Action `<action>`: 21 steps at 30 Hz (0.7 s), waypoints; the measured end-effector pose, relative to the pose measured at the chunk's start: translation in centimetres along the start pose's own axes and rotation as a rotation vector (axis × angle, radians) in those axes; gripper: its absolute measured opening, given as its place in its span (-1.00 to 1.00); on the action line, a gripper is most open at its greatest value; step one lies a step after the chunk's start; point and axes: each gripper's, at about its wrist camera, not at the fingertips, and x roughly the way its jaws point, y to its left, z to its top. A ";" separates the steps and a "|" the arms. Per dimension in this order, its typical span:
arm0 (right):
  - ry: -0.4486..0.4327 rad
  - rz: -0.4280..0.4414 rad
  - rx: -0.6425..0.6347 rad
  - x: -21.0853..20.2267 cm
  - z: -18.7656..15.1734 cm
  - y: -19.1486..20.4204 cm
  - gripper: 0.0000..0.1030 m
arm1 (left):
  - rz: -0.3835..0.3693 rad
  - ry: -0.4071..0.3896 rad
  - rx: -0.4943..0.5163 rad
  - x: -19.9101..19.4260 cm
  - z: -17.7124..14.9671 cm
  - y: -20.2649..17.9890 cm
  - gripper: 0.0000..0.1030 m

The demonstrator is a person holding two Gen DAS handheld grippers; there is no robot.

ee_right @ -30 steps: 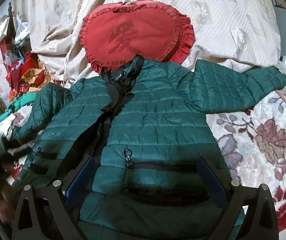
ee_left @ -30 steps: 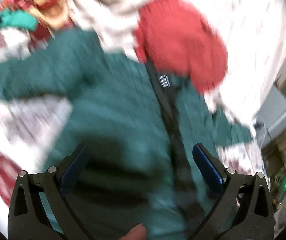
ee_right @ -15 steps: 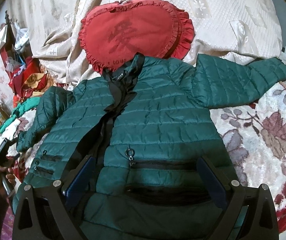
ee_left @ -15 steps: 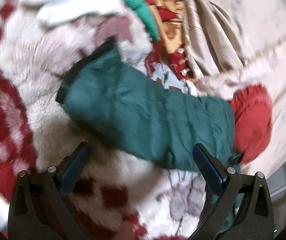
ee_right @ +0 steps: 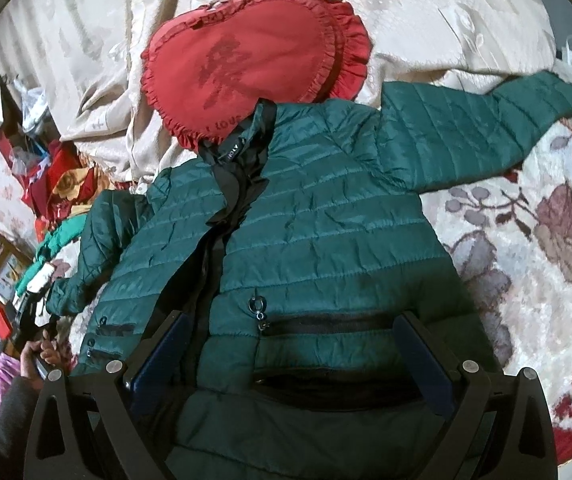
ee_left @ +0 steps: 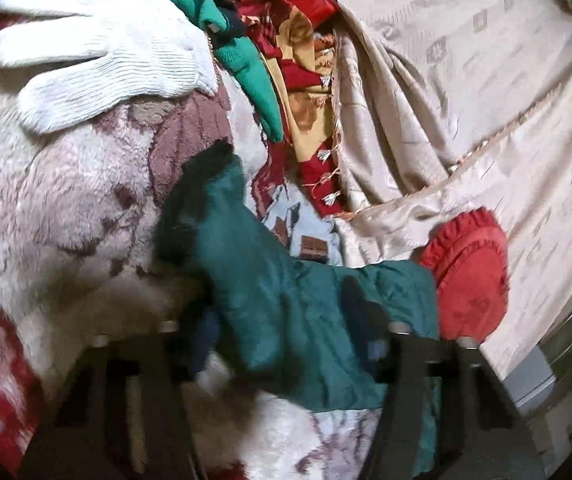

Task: Fold large clothes
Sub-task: 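Grasp the green jacket sleeve cuff with the left tool and lift it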

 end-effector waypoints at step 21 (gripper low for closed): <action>0.020 -0.074 0.062 -0.9 0.3 -2.1 0.95 | 0.215 0.080 -0.024 2.3 0.6 0.7 -0.72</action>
